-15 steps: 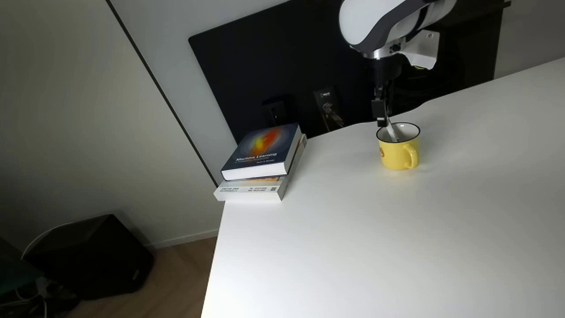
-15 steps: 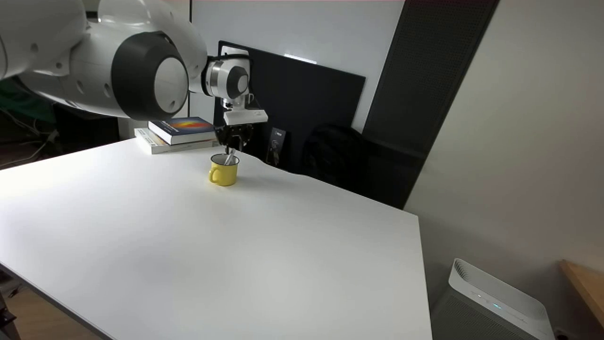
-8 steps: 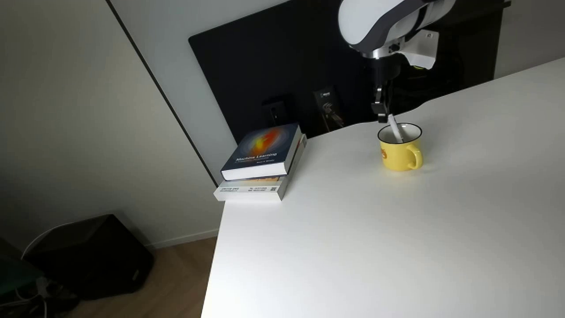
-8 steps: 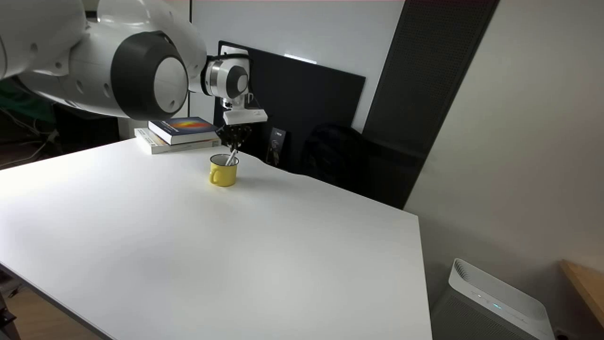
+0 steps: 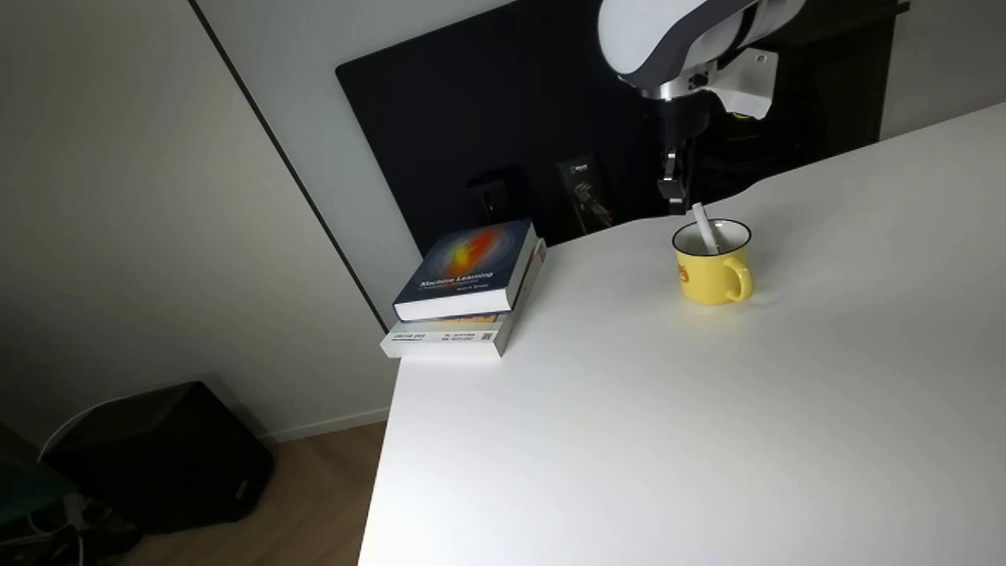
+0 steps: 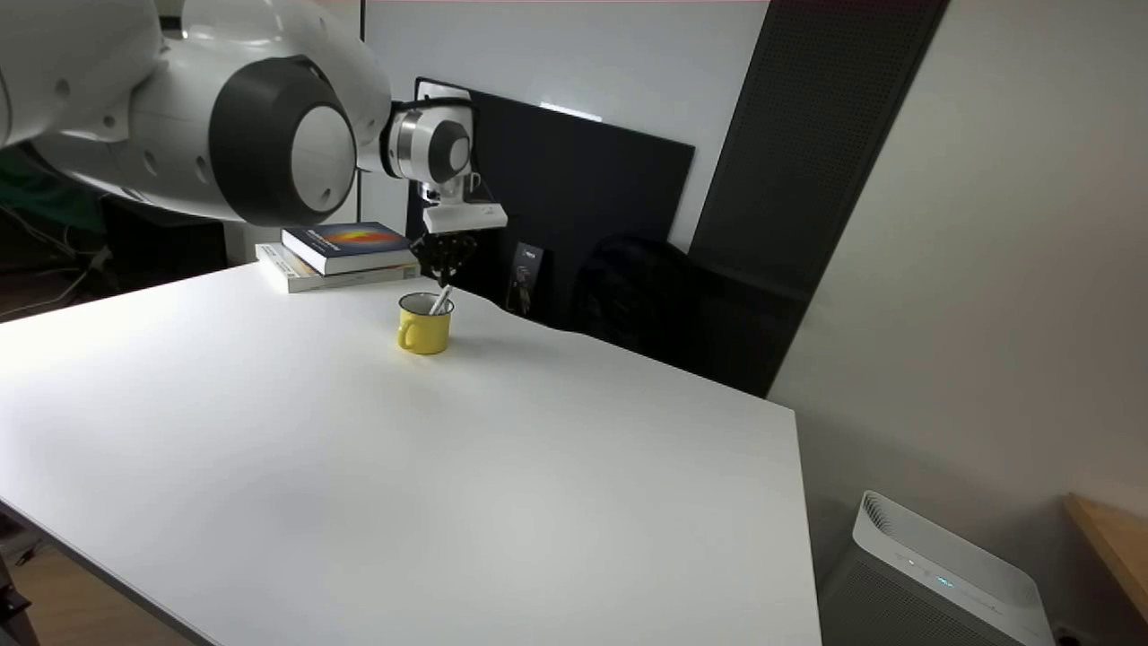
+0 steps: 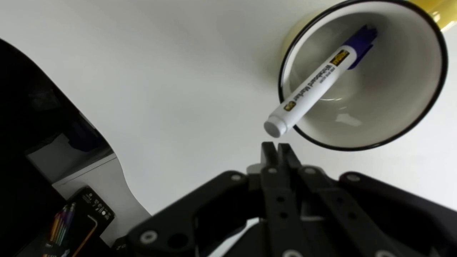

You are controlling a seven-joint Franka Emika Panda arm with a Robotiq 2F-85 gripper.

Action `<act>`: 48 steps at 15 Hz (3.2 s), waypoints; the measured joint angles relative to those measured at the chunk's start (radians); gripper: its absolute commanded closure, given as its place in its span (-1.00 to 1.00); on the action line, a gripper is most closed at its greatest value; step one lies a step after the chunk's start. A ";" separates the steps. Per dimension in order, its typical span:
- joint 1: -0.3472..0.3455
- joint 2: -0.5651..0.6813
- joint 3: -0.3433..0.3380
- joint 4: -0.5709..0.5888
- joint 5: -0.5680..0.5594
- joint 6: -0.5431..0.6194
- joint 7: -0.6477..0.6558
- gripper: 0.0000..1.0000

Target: Take the marker out of the mug, put it on the table, then put it back in the mug

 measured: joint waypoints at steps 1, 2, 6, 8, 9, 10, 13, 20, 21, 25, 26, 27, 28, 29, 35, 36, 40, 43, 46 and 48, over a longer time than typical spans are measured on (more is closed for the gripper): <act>0.001 0.000 0.000 0.001 0.000 0.000 0.002 0.09; 0.001 0.000 -0.001 0.002 0.000 0.000 0.006 -0.06; 0.001 0.000 -0.014 0.005 0.000 0.000 0.021 -0.57; 0.002 -0.001 -0.023 0.007 0.000 0.000 0.033 -0.85; 0.001 -0.001 -0.027 0.007 0.000 0.000 0.037 -0.96; 0.001 -0.002 -0.031 0.008 0.000 0.000 0.041 -1.00; 0.001 -0.004 -0.038 0.008 0.000 -0.001 0.057 -1.00; 0.000 -0.004 -0.040 0.008 0.000 -0.006 0.085 -1.00; 0.000 -0.004 -0.040 0.008 0.001 -0.007 0.088 -1.00; -0.003 -0.004 -0.040 0.008 0.003 -0.014 0.096 -1.00; -0.005 -0.004 -0.040 0.008 0.004 -0.017 0.099 -1.00; -0.007 -0.004 -0.040 0.008 0.005 -0.023 0.104 -1.00; -0.010 -0.004 -0.039 0.008 0.007 -0.029 0.111 -1.00; -0.013 -0.004 -0.039 0.008 0.011 -0.035 0.117 -1.00; -0.039 -0.004 -0.026 0.007 0.077 -0.073 0.128 -1.00; -0.043 -0.004 -0.022 0.007 0.091 -0.078 0.128 -1.00; -0.057 -0.004 -0.011 0.006 0.138 -0.086 0.128 -1.00; -0.063 -0.004 -0.008 0.006 0.157 -0.086 0.128 -1.00; -0.067 -0.004 -0.008 0.006 0.167 -0.086 0.128 -0.33; -0.069 -0.004 -0.008 0.006 0.174 -0.086 0.128 -0.06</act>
